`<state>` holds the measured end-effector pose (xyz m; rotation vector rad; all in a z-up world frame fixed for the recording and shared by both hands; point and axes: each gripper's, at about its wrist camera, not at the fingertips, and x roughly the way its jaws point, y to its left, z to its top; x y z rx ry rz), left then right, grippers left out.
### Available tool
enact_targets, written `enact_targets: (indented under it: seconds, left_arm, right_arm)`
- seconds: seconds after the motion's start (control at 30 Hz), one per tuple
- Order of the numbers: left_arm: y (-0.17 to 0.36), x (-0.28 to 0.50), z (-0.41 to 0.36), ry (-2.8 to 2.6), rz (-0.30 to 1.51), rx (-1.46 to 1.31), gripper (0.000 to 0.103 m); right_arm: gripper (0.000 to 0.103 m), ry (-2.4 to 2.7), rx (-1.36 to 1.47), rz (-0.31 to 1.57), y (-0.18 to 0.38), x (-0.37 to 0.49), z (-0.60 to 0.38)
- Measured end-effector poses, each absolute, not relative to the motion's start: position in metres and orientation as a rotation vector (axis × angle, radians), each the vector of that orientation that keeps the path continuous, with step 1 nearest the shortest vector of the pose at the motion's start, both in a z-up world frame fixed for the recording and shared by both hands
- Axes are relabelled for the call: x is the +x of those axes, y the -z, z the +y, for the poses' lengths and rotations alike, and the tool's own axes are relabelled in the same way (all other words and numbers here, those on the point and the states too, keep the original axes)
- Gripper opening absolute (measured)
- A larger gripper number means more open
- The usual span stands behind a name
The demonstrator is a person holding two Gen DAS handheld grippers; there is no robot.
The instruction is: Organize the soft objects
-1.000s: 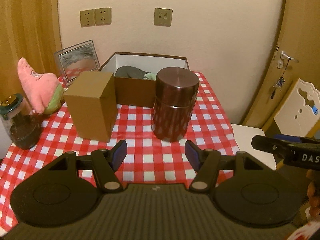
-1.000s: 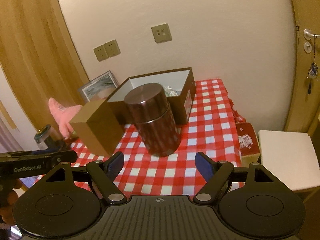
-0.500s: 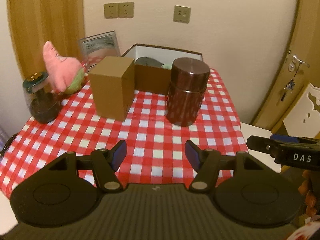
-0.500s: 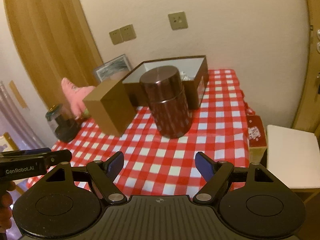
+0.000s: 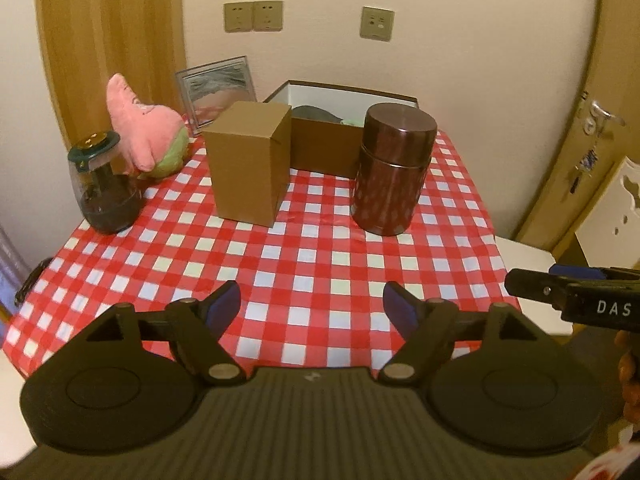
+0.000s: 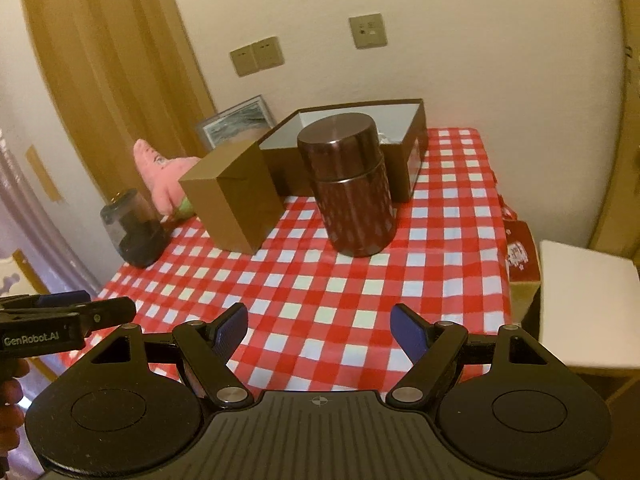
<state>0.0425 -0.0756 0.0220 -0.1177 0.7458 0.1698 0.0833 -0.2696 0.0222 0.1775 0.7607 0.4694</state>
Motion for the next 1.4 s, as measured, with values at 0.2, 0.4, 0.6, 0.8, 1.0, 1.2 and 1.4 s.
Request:
enact_targets:
  seconds: [0.2,0.4,0.6,0.8,1.0,1.2,1.4]
  left_arm:
    - [-0.023,0.044,-0.052,-0.075,0.775,-0.056,0.077]
    - [-0.016,0.043,-0.032,-0.011,0.794,-0.013,0.076]
    - [-0.016,0.034,-0.015,0.001,0.789,-0.019,0.076]
    - [-0.015,0.025,-0.007,-0.013,0.800,-0.040,0.076]
    - [-0.018,0.014,-0.010,-0.024,0.807,-0.037,0.076]
    - [-0.017,0.005,-0.017,-0.030,0.829,-0.037,0.076]
    - [-0.015,-0.002,-0.021,-0.026,0.846,-0.037,0.076]
  right_arm:
    - [0.078,-0.383,0.224,0.781,-0.021,0.068,-0.244]
    - [0.078,-0.319,0.235,0.794,-0.018,0.049,-0.218]
    - [0.078,-0.300,0.211,0.816,-0.020,0.035,-0.203]
    - [0.078,-0.308,0.203,0.808,-0.027,0.028,-0.198]
    - [0.078,-0.332,0.187,0.814,-0.033,0.020,-0.198]
    - [0.078,-0.349,0.180,0.829,-0.034,0.010,-0.202]
    - [0.078,-0.344,0.180,0.849,-0.033,0.003,-0.205]
